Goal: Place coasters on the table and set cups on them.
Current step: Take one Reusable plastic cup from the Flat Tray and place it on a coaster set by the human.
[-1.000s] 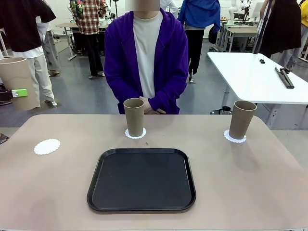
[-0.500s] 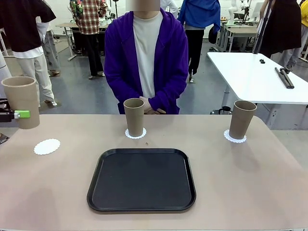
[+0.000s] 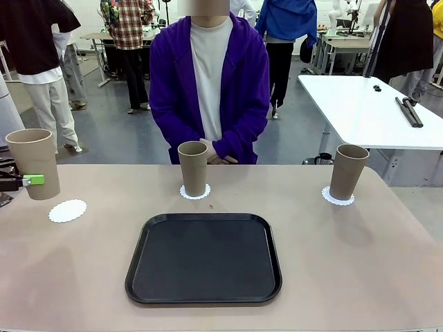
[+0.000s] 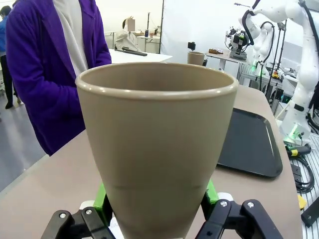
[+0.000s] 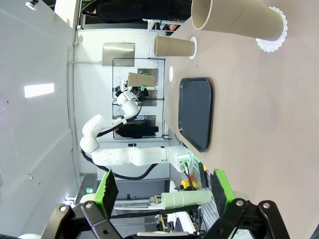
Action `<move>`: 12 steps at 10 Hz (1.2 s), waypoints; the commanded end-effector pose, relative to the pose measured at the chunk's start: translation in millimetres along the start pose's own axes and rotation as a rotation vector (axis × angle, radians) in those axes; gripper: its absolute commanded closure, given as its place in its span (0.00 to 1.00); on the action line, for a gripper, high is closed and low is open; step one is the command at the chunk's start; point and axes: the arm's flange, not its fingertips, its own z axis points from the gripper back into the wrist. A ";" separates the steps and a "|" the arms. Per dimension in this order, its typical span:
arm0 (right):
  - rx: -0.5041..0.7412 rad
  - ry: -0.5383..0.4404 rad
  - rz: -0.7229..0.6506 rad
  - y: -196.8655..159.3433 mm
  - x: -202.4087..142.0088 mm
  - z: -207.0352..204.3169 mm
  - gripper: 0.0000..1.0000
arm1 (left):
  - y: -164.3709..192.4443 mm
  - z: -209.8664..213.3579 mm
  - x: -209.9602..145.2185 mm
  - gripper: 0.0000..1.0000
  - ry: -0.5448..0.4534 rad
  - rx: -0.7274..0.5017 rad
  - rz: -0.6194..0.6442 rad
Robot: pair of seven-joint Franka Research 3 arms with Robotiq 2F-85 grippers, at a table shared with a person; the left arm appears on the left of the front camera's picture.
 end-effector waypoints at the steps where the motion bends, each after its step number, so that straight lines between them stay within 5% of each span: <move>1: 0.002 -0.006 -0.002 1.2 0.8 -0.3 0.00 | 24.3 -14.5 -32.4 0.16 -0.095 0.019 0.013; 6: 0.002 -0.006 -0.002 1.2 0.8 -0.3 0.00 | 42.4 -21.0 -61.1 0.16 -0.180 0.038 0.021; 12: 0.002 -0.006 -0.002 1.2 0.8 -0.3 0.00 | 47.2 -29.5 -92.4 0.16 -0.108 0.025 -0.032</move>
